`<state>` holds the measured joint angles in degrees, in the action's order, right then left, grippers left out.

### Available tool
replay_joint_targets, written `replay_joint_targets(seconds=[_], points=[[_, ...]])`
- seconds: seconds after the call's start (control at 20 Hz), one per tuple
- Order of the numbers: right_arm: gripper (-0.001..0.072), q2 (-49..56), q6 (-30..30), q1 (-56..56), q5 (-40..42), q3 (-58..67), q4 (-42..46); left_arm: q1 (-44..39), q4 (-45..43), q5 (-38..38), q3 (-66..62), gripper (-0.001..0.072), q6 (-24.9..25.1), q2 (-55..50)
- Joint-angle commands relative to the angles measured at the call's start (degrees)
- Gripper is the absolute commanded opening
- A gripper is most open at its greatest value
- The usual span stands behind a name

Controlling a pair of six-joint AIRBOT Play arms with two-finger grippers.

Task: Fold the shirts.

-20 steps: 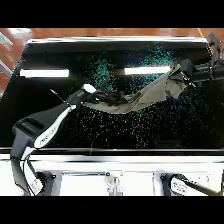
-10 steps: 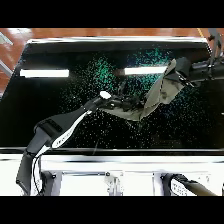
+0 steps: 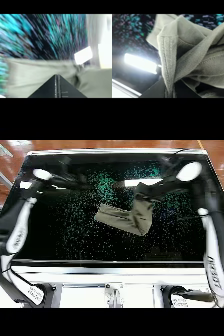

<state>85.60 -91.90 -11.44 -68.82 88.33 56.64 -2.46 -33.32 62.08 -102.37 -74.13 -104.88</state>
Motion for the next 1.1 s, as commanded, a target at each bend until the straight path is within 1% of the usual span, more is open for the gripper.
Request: replay_joint_targets(seconds=[0.0, 0.1, 0.15, 0.2, 0.25, 0.35, 0.45, 0.5, 0.6, 0.7, 0.75, 0.8, 0.85, 0.9, 1.05], points=[[0.0049, 9.9, 1.46, -8.15, 14.23, 0.04, -9.35, 11.63, -2.84, 4.79, -0.04, 0.0035, 1.66, 10.62], [0.0052, 15.72, 3.32, -12.04, 21.86, 0.04, -18.86, 15.52, -2.91, 8.04, -0.04, 0.0036, 3.04, 16.22], [0.0146, 17.97, 3.34, -13.35, 24.94, 0.04, -22.34, 16.72, -3.02, 9.9, -0.04, 0.0036, 3.04, 18.49], [0.0477, 19.87, 3.41, -14.12, 26.75, 0.04, -25.4, 17.62, -3.26, 11.78, -0.04, 0.0036, 3.19, 20.65], [0.0662, 20.96, 3.45, -14.08, 26.51, 0.04, -26.82, 18.05, -3.5, 13.16, -0.04, 0.0036, 3.19, 22.38], [0.0666, 21.22, 3.45, -12.72, 20.7, 0.04, -25.11, 18.12, -4.66, 15.08, -0.04, 0.0036, 3.17, 25.2], [0.0665, 20.11, 3.45, -9.55, 11.41, 0.04, -20.24, 17.77, -4.87, 15.61, -0.04, 0.0036, 3.17, 26.97], [0.0666, 18.88, 3.37, -7.5, 6.95, 0.04, -16.2, 17.59, -4.85, 15.61, -0.04, 0.0036, 3.15, 27.45], [0.0665, 15.56, 1.92, -2.95, 0.48, 0.04, -4.83, 17.25, -4.85, 15.87, -0.04, 0.0036, 3.13, 27.8], [0.0666, 12.94, -2.95, 2.45, -7.32, 0.02, 8.9, 16.96, -4.87, 17.03, -0.04, 0.0036, 3.13, 27.74], [0.0666, 12.35, -4.24, 5.14, -11.32, -0.33, 13.42, 16.94, -4.85, 17.73, -0.04, 0.0036, 3.1, 27.76], [0.0666, 12.33, -4.59, 7.08, -14.05, -1.22, 15.82, 16.94, -4.87, 18.51, -0.04, 0.0036, 2.93, 27.76], [0.0666, 12.46, -4.33, 8.46, -14.97, -3.17, 15.87, 16.94, -4.87, 19.04, -0.04, 0.0036, 2.93, 27.76], [0.0667, 12.46, -4.02, 9.14, -13.49, -5.4, 14.56, 16.94, -4.85, 19.19, -0.04, 0.0036, 2.89, 27.76], [0.0666, 13.16, -1.11, 8.72, -2.99, -11.91, 6.14, 16.87, -4.83, 19.21, -0.04, 0.0036, 1.33, 27.76]])
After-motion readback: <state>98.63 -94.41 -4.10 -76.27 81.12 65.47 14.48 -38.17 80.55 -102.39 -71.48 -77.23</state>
